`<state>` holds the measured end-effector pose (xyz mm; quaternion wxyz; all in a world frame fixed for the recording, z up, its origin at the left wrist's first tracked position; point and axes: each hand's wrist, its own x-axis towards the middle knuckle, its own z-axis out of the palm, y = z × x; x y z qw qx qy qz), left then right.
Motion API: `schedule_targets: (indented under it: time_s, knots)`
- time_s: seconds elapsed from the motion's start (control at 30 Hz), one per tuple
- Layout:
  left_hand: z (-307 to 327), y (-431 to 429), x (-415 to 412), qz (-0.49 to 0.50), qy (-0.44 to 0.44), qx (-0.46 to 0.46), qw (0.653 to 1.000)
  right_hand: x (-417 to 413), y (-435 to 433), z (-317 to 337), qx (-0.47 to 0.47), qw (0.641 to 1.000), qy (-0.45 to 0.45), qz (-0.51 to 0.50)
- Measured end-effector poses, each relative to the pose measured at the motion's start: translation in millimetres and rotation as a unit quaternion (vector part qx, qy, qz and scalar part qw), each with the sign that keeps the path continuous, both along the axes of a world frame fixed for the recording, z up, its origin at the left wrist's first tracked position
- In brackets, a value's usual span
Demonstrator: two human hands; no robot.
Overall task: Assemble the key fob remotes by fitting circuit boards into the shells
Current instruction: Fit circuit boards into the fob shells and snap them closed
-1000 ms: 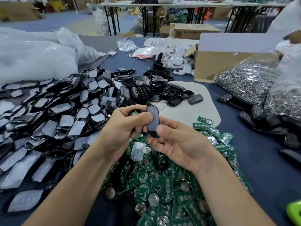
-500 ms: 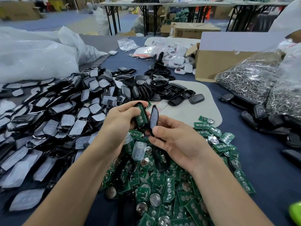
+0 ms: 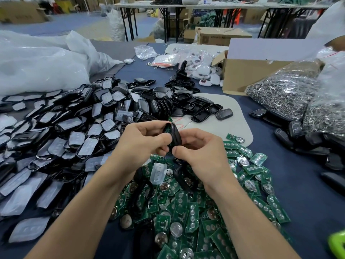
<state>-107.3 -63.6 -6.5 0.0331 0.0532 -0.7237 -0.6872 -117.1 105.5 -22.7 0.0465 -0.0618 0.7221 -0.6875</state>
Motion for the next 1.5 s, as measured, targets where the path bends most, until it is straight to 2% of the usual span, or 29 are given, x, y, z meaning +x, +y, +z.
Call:
schedule_targets:
  time_s: [0.17,0.57,0.73,0.9,0.97,1.13,1.27,1.5]
  knots:
    - [0.7,-5.8,0.8,-0.058,-0.035,0.042,0.997,-2.3,3.0,-1.8,0.021,1.0,0.02,-0.002]
    - [-4.0,-3.5,1.6,-0.035,0.039,-0.004,0.999,-3.6,5.2,-5.7,0.051,0.996,0.072,-0.01]
    - [-1.1,-0.4,2.9,-0.037,0.054,0.026,0.998,-6.6,5.4,-9.3,0.014,0.998,0.058,-0.018]
    - [2.3,-0.2,3.2,-0.048,0.07,0.054,0.995,-10.1,3.7,-10.2,-0.087,0.996,0.02,0.003]
    - [2.5,0.1,3.6,-0.053,0.075,0.052,0.994,-10.8,3.8,-10.5,-0.099,0.995,0.015,0.022]
    - [1.4,0.8,5.0,-0.043,0.079,0.028,0.996,-10.3,5.8,-10.2,-0.035,0.998,0.045,0.017]
    - [1.8,2.9,5.8,-0.038,0.093,0.043,0.994,-6.5,6.1,-4.9,0.011,0.995,0.094,0.012]
    - [-0.6,6.3,5.4,-0.022,0.106,0.045,0.993,-1.5,4.3,1.7,0.021,0.992,0.123,-0.031]
